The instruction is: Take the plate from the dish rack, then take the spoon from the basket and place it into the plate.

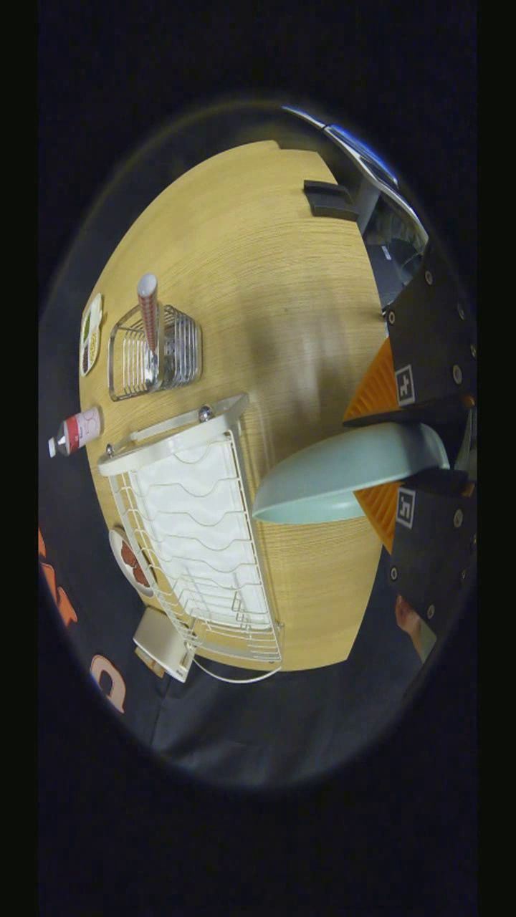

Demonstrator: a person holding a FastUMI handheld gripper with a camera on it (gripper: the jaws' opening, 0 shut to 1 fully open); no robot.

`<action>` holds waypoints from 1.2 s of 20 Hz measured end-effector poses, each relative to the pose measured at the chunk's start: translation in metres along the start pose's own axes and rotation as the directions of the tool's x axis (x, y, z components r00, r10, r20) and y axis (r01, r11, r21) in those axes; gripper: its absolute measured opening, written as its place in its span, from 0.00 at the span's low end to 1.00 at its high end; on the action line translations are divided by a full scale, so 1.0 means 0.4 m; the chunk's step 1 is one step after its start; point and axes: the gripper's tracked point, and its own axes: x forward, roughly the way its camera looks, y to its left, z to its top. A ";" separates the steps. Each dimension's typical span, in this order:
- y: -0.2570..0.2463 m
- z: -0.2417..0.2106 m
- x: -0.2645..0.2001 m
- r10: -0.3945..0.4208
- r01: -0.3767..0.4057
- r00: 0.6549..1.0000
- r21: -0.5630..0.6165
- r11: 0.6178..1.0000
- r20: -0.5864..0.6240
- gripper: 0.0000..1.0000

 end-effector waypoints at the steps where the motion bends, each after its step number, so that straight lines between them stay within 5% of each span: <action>1: 0.000 0.002 0.006 0.005 -0.005 1.000 0.010 1.000 0.002 0.27; 13: -0.078 0.039 0.038 -0.055 0.052 0.997 0.056 0.997 0.055 0.46; 17: -0.079 0.097 0.017 -0.009 -0.013 0.988 0.142 0.990 0.155 0.54; 21: -0.115 0.195 -0.032 -0.030 -0.034 0.935 0.173 0.984 0.353 0.57; 24: -0.151 0.264 -0.078 -0.073 0.003 0.857 0.137 0.991 0.511 0.66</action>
